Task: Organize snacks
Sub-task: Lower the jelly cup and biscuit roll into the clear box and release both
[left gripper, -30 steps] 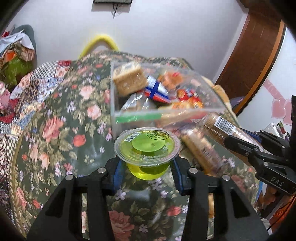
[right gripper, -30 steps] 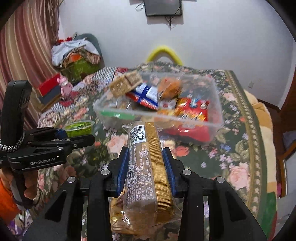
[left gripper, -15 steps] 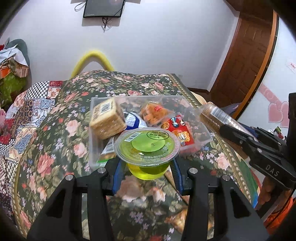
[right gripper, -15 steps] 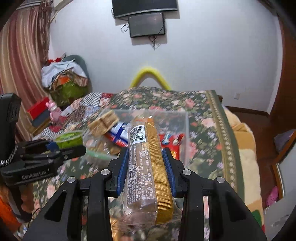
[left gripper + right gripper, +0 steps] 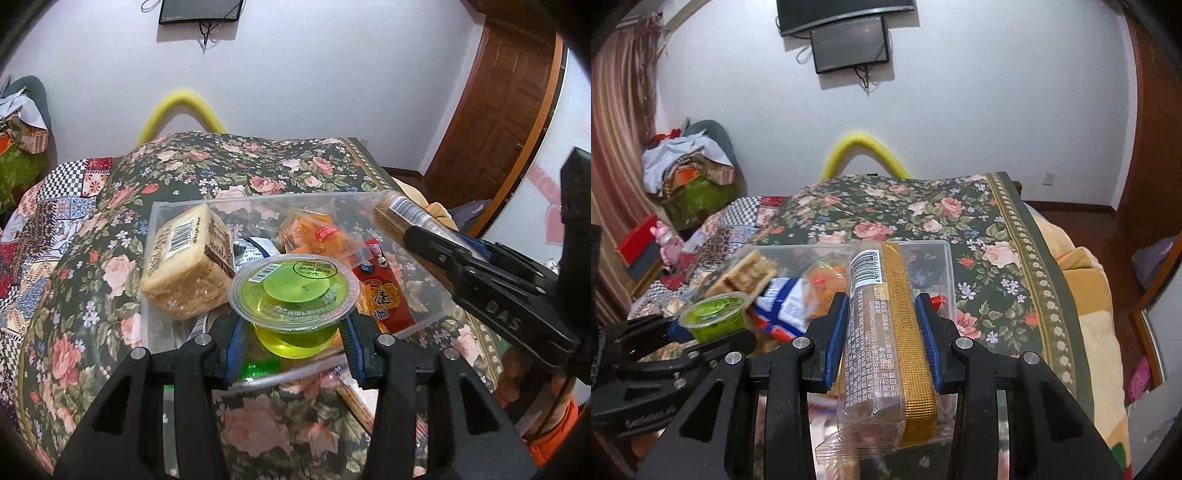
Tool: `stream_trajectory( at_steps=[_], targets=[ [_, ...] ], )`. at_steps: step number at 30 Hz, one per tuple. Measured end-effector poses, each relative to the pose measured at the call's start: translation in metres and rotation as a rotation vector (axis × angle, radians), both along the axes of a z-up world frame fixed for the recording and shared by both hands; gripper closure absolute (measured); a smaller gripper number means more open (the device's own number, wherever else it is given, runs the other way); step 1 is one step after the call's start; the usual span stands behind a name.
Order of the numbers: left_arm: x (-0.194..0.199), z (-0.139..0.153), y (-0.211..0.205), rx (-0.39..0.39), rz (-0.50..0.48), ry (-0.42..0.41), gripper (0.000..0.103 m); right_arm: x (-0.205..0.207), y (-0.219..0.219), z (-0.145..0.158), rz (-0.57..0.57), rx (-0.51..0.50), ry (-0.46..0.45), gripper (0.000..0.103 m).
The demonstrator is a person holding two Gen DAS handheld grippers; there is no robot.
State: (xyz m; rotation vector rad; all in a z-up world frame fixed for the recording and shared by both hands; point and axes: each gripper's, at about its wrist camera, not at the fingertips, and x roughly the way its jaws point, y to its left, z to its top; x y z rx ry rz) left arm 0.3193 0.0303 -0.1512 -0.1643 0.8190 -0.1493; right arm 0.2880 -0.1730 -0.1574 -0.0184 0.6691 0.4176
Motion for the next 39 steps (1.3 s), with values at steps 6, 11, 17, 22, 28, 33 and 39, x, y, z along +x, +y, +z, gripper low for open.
stream_trajectory(
  at_steps=[6,11,17,22,28,33,39],
  targets=[
    [0.015,-0.017,0.002,-0.003,-0.006,0.022,0.058,0.020,0.001,-0.012,-0.024,-0.003,0.035,0.069],
    [0.023,-0.026,0.000,0.004,-0.013,0.043,0.058,0.027,0.010,-0.021,-0.014,-0.037,0.049,0.069],
    [0.024,-0.030,-0.005,0.009,-0.024,0.052,0.057,0.029,0.015,-0.032,-0.007,-0.076,0.060,0.069],
    [0.019,-0.031,-0.007,0.004,-0.032,0.068,0.052,0.025,0.015,-0.030,-0.008,-0.096,0.039,0.069],
    [0.008,-0.023,-0.003,-0.028,-0.024,0.076,0.049,0.016,0.006,-0.019,0.004,-0.081,0.040,0.064],
    [-0.008,-0.009,-0.002,-0.018,-0.008,0.028,0.041,0.000,0.000,-0.011,0.024,-0.076,0.035,0.060],
    [-0.026,0.009,0.001,-0.012,0.004,-0.005,0.037,-0.027,-0.006,-0.005,0.065,-0.073,0.032,0.054]
  ],
)
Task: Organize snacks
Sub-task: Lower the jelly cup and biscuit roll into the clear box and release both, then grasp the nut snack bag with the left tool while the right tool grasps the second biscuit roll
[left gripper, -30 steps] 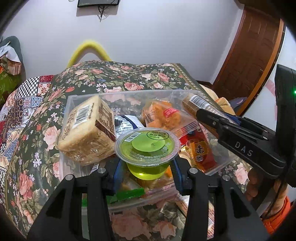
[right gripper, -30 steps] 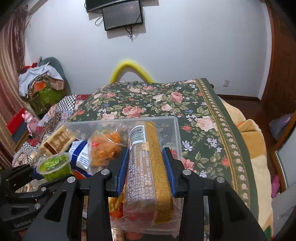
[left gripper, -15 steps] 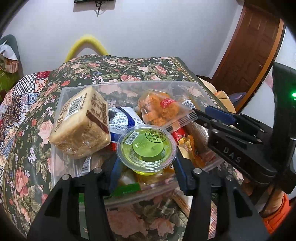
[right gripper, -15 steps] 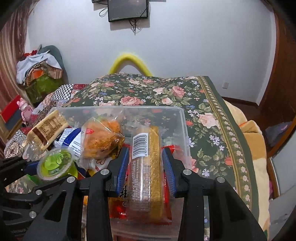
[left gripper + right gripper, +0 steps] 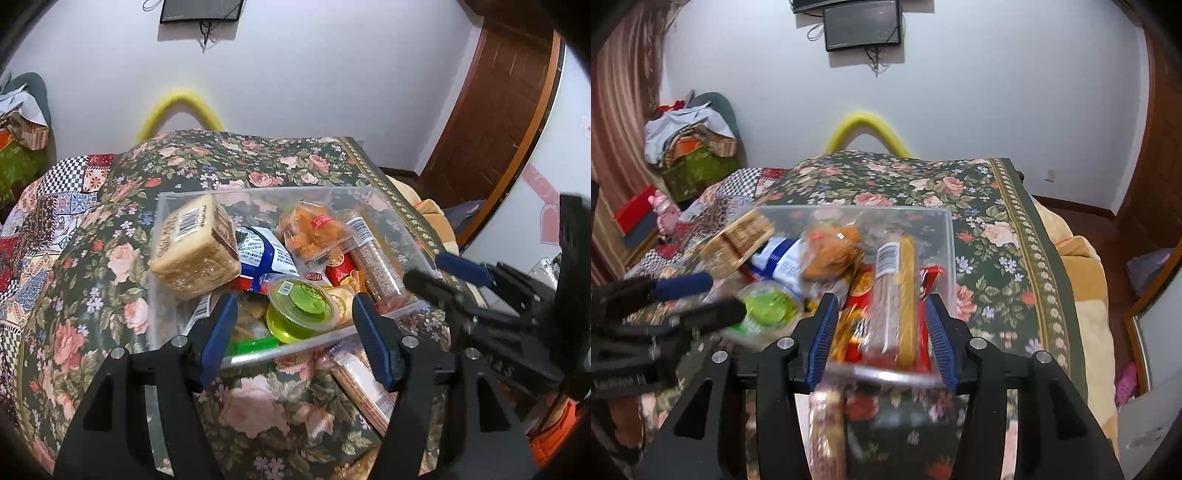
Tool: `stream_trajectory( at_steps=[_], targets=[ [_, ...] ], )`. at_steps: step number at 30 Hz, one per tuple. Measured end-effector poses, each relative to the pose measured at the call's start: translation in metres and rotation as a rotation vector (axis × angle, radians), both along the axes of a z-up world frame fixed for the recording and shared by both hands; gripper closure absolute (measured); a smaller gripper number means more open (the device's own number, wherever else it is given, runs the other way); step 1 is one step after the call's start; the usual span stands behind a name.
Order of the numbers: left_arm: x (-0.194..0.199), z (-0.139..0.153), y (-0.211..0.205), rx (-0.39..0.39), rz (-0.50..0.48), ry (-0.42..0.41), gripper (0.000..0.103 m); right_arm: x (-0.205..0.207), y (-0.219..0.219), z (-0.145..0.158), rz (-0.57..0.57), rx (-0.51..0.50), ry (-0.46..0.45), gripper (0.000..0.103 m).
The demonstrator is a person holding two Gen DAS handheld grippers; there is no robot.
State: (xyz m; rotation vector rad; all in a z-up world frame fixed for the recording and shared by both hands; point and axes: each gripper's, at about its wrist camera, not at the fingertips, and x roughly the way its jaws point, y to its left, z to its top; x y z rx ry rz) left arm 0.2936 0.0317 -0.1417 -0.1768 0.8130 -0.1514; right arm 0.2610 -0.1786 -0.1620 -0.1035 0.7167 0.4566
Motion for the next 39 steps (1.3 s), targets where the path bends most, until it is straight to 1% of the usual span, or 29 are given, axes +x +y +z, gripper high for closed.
stream_trajectory(
  at_steps=[5,10,14,18,21,25,27,34,39],
  targets=[
    [-0.018,0.007,0.002,0.019,0.016,-0.016,0.031,-0.021,-0.001,-0.007,0.037,-0.003,0.028,0.053],
    [-0.033,0.002,0.001,0.042,0.012,0.001,0.027,-0.035,0.003,-0.021,0.075,-0.036,0.059,0.053],
    [-0.043,-0.011,0.004,0.039,0.010,0.035,0.023,-0.041,0.006,-0.038,0.097,-0.049,0.111,0.053],
    [-0.051,-0.029,0.005,0.045,0.004,0.085,0.023,-0.045,0.011,-0.058,0.123,-0.074,0.169,0.053],
    [-0.056,-0.045,0.006,0.043,0.004,0.126,0.023,-0.046,0.015,-0.067,0.142,-0.097,0.195,0.053],
    [-0.062,-0.058,0.006,0.020,0.006,0.172,0.023,-0.046,0.018,-0.077,0.153,-0.125,0.206,0.053],
    [-0.066,-0.062,0.004,0.017,-0.003,0.190,0.023,-0.049,0.017,-0.077,0.152,-0.126,0.193,0.060],
    [-0.081,-0.069,-0.017,0.003,-0.042,0.241,0.023,-0.064,0.002,-0.073,0.132,-0.122,0.169,0.061],
    [-0.094,-0.067,-0.040,-0.003,-0.066,0.245,0.022,-0.075,-0.021,-0.066,0.088,-0.092,0.165,0.061]
  ],
)
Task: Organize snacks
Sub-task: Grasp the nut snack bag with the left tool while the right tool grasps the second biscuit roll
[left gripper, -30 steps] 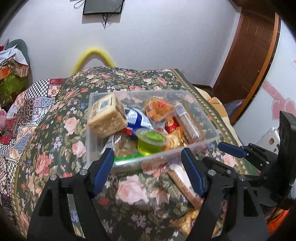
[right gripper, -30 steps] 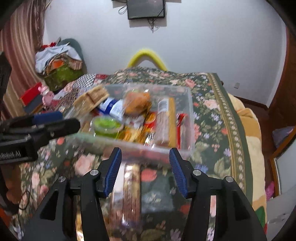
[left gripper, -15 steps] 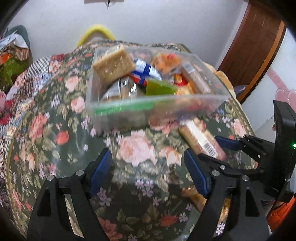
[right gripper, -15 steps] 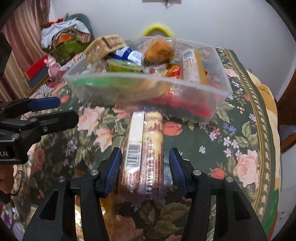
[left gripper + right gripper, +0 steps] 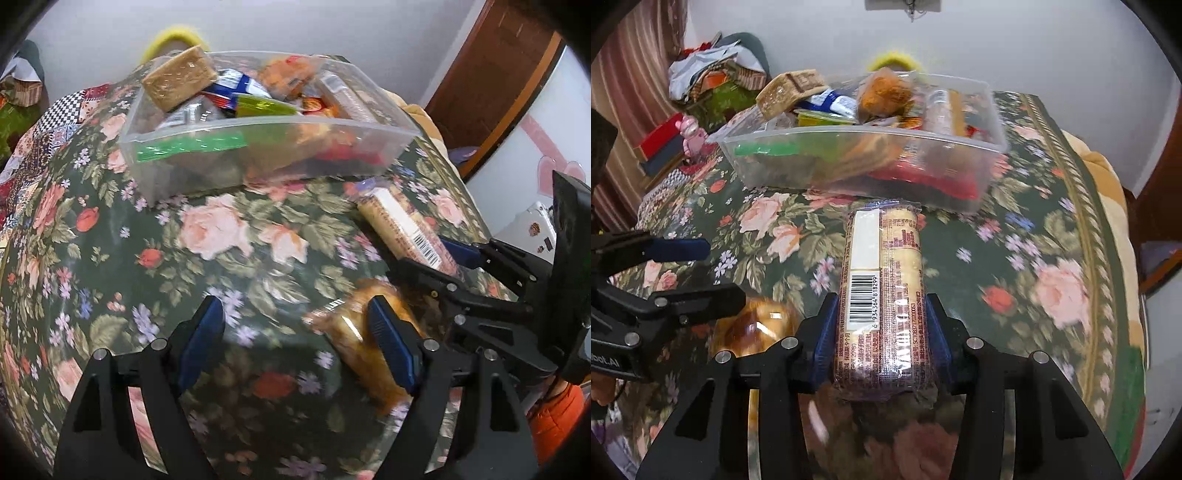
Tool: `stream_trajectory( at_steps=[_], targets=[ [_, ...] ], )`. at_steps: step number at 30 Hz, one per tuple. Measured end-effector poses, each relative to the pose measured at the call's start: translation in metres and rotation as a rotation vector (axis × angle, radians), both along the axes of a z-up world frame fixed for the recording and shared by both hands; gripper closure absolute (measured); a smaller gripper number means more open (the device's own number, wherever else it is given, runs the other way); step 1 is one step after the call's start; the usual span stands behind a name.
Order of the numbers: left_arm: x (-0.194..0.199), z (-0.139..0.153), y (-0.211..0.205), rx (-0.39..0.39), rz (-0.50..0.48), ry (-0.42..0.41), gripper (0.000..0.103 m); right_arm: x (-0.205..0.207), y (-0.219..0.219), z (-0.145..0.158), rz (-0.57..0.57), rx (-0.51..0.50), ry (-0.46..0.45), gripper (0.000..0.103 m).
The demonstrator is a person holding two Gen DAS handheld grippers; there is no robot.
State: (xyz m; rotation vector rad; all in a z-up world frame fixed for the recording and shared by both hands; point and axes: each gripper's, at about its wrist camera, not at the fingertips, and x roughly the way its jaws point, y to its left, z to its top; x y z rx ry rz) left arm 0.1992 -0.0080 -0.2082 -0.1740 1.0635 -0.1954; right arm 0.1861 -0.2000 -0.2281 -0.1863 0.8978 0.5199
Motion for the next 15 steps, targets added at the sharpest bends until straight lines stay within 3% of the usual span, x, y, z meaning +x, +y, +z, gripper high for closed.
stream_trajectory(
  at_steps=[9,15],
  targets=[
    [-0.013,-0.004,-0.042,-0.008,-0.041,0.042,0.020,-0.021,-0.034,0.020,-0.062,0.029,-0.048,0.061],
    [-0.009,-0.017,-0.061,-0.009,-0.011,0.062,0.018,-0.030,-0.047,0.022,-0.088,0.054,-0.048,0.061]
  ],
)
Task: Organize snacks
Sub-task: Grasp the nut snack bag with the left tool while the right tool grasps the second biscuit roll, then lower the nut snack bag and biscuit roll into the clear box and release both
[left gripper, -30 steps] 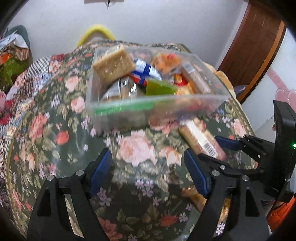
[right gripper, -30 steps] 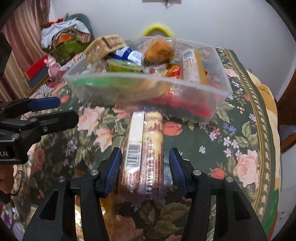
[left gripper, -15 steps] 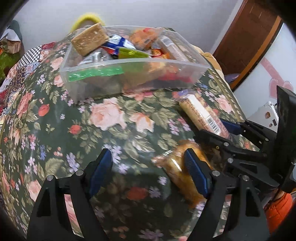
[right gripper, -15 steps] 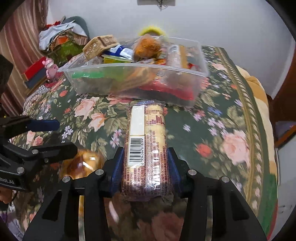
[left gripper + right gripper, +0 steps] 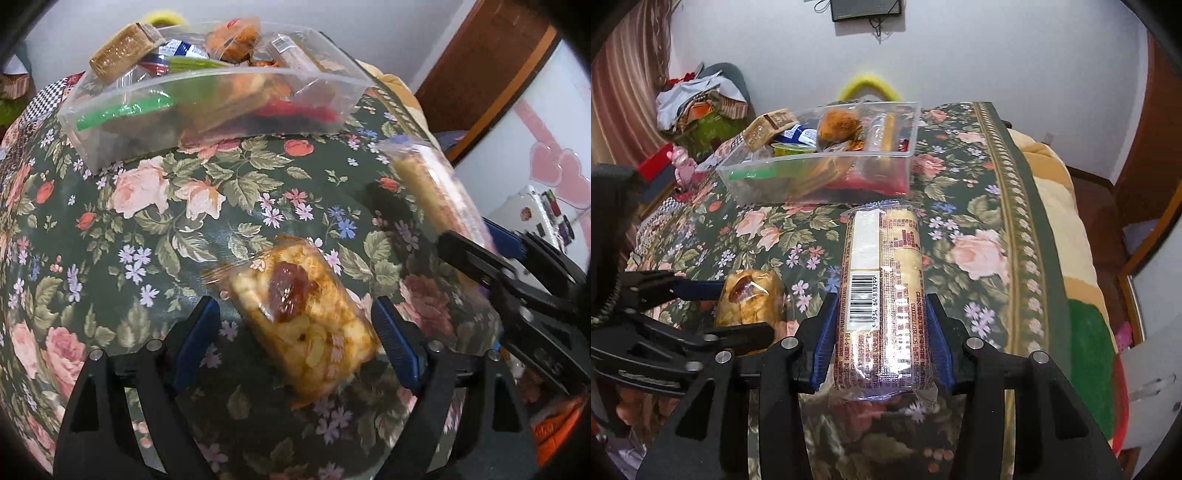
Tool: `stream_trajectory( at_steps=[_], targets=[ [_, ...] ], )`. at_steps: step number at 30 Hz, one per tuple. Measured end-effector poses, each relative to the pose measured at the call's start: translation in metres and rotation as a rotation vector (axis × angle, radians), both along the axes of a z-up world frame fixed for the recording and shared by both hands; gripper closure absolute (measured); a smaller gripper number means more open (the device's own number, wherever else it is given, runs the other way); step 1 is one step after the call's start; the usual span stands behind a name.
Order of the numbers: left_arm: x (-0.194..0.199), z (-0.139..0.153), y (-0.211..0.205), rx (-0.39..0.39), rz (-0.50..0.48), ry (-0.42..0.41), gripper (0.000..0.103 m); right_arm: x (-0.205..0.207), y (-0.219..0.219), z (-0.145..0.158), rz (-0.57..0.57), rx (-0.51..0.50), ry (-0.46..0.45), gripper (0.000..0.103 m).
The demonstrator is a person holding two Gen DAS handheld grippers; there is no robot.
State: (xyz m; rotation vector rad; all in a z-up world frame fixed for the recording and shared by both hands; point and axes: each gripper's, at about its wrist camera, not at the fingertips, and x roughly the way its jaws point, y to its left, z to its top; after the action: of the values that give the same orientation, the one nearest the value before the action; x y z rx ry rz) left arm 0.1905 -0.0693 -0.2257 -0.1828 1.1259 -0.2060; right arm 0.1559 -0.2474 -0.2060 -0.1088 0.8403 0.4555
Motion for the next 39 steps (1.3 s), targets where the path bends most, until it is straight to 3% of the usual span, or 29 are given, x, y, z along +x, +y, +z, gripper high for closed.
stream_trajectory(
  at_steps=[5,9,13,23,30,39],
  targets=[
    [0.002,-0.003,-0.004,0.054,-0.001,-0.049,0.020,-0.003,-0.003,0.000,-0.007,0.008,0.000,0.061],
    [-0.006,-0.001,-0.001,0.062,-0.027,-0.092,0.045,-0.004,-0.002,0.003,-0.013,0.021,-0.004,0.061],
    [-0.014,0.005,0.011,0.062,-0.022,-0.107,0.057,-0.005,0.001,0.006,-0.009,0.032,-0.013,0.060],
    [-0.011,0.041,0.036,0.042,0.019,-0.192,0.059,0.003,0.017,0.022,-0.004,0.070,-0.057,0.061],
    [0.010,0.073,0.048,0.046,0.059,-0.289,0.059,0.020,0.028,0.034,-0.012,0.096,-0.094,0.060],
    [0.054,0.095,0.070,0.034,0.103,-0.351,0.059,0.053,0.047,0.050,-0.013,0.115,-0.141,0.061]
  ],
)
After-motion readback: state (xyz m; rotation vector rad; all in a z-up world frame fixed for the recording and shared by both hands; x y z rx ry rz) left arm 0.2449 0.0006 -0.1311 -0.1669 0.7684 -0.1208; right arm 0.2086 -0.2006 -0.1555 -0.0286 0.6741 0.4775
